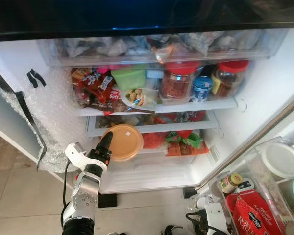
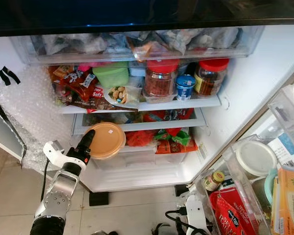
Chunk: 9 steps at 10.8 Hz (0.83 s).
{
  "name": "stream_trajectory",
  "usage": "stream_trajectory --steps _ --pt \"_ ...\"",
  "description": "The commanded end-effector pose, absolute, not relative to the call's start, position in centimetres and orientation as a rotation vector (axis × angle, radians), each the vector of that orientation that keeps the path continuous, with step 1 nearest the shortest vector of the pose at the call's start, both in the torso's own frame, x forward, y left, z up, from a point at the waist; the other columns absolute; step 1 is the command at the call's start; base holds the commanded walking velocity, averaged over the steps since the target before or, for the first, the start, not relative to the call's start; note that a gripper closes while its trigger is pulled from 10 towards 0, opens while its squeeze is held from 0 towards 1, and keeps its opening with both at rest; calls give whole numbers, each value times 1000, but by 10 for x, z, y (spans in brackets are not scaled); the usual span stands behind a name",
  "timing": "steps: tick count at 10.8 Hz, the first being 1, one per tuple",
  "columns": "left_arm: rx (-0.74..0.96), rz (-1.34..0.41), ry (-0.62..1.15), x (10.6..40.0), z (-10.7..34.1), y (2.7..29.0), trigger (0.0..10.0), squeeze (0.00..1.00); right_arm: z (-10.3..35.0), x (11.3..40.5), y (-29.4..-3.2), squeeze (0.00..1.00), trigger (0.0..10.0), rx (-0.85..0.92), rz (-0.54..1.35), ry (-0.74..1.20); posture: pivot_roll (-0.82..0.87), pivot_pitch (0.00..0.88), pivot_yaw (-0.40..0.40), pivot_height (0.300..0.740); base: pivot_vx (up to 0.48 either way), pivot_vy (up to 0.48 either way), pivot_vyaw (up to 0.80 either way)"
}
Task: Restocking fridge
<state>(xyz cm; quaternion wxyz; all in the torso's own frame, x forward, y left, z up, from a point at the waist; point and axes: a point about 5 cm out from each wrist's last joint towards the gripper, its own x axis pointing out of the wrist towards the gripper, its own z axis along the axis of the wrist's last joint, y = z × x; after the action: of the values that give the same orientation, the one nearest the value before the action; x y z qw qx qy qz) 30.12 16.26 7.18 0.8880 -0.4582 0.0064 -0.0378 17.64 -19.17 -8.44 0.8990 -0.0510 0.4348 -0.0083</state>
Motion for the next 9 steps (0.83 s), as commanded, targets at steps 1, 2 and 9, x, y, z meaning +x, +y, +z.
stream_trajectory --steps 1,2,9 --pt "-948 -73 4 302 72 163 10000 0 -88 169 -194 0 10000 -106 -28 930 -105 173 -5 740 0 0 0" --pt "-946 -73 3 302 72 164 10000 0 -87 170 -194 0 10000 -109 -27 927 -107 173 -4 740 0 0 0" --pt "-938 -77 -12 304 76 163 10000 0 -85 172 -194 0 10000 -89 -22 878 -105 174 -10 656 0 0 0"
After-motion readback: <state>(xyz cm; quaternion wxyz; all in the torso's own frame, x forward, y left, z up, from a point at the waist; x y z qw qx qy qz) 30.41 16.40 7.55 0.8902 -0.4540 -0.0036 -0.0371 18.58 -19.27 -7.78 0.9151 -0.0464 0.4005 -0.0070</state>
